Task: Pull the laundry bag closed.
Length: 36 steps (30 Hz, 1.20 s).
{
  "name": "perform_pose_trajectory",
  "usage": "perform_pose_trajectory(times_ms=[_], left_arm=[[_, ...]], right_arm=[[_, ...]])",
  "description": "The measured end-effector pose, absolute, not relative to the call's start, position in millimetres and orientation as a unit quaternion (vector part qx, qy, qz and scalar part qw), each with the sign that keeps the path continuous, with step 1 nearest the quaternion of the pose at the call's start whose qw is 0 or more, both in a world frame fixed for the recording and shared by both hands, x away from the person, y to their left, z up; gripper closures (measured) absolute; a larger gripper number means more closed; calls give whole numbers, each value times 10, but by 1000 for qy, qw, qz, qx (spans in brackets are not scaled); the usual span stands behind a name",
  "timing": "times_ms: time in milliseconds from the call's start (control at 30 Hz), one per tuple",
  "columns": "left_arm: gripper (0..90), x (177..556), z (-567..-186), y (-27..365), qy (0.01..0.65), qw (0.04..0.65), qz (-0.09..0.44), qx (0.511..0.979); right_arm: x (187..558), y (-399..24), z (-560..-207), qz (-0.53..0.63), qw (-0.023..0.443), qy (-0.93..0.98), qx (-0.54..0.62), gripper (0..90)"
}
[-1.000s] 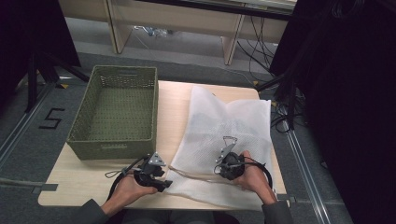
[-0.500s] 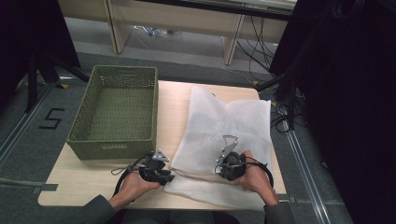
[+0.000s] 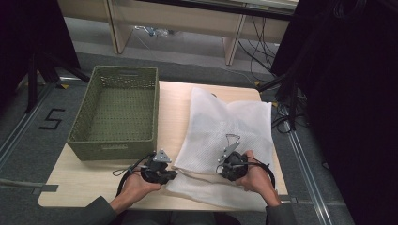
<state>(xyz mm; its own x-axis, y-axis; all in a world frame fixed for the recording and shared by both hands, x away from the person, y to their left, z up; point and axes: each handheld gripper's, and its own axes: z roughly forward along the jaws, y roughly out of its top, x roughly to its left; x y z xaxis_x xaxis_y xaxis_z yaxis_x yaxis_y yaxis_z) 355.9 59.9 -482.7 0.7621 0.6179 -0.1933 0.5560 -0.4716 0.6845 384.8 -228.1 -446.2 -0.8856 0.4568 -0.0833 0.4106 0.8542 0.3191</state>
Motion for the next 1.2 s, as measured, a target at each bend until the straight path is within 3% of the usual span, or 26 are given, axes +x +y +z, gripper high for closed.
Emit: perform_pose_trajectory(times_ms=[133, 233, 333, 467, 633, 733, 900, 1100, 1200], left_arm=[[874, 3551, -4839, 600, 341, 383, 42, 858], [835, 3555, -4867, 611, 344, 379, 36, 859], [675, 3557, -4881, 620, 353, 371, 32, 858], [538, 3564, -4922, 610, 367, 354, 27, 860], [481, 3594, -4976, 595, 381, 342, 16, 859], [507, 3621, -4997, 581, 387, 351, -1, 853], [627, 3660, -5031, 602, 402, 380, -23, 832], [789, 3636, -4940, 626, 400, 405, -1, 822], [814, 3599, -4877, 603, 381, 406, 24, 831]], right_arm=[[3843, -2275, -4444, 149, 80, 960, 224, 794], [3837, -2271, -4448, 142, 74, 961, 227, 855], [3840, -2281, -4444, 142, 70, 961, 226, 890], [3836, -2278, -4428, 140, 69, 962, 225, 894], [3831, -2279, -4393, 155, 73, 960, 222, 870], [3803, -2258, -4332, 168, 71, 957, 224, 845], [3788, -2222, -4285, 177, 66, 958, 218, 817], [3798, -2191, -4232, 194, 72, 953, 220, 776], [3809, -2182, -4203, 209, 80, 950, 219, 751]])
